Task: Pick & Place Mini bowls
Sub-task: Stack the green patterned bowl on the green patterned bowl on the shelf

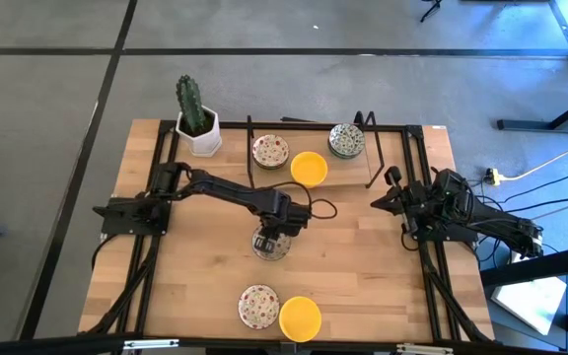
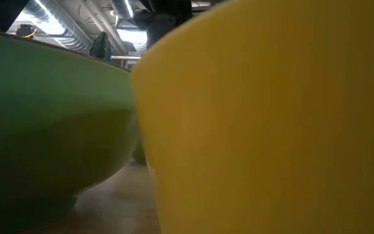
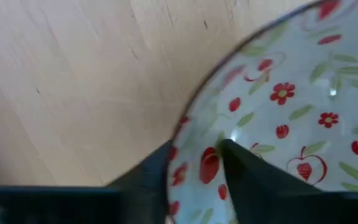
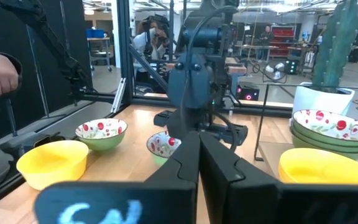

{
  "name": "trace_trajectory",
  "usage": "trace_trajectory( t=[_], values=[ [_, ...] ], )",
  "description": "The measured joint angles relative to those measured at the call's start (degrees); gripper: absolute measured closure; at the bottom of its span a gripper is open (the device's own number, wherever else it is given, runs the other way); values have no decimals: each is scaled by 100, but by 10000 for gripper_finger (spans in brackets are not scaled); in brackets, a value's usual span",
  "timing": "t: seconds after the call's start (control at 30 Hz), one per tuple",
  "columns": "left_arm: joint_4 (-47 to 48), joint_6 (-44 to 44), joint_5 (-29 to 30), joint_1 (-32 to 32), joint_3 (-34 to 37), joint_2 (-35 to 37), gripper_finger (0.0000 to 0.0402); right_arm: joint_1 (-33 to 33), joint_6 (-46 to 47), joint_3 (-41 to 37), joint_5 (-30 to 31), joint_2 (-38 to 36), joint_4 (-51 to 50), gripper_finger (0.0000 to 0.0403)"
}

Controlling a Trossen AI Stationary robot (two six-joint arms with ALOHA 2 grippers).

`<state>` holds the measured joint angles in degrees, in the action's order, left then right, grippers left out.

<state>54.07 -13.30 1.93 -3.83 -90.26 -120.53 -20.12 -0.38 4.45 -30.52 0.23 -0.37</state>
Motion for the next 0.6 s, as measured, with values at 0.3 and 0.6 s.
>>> trace_trajectory(
  t=[0.3,0.6],
  values=[
    [199,-426,-30,-20,3,412,387,0,96,0,0,0,-40,391],
    [-75,-761,-892,92,429,2375,393,2,17,0,12,0,-43,391]
  ],
)
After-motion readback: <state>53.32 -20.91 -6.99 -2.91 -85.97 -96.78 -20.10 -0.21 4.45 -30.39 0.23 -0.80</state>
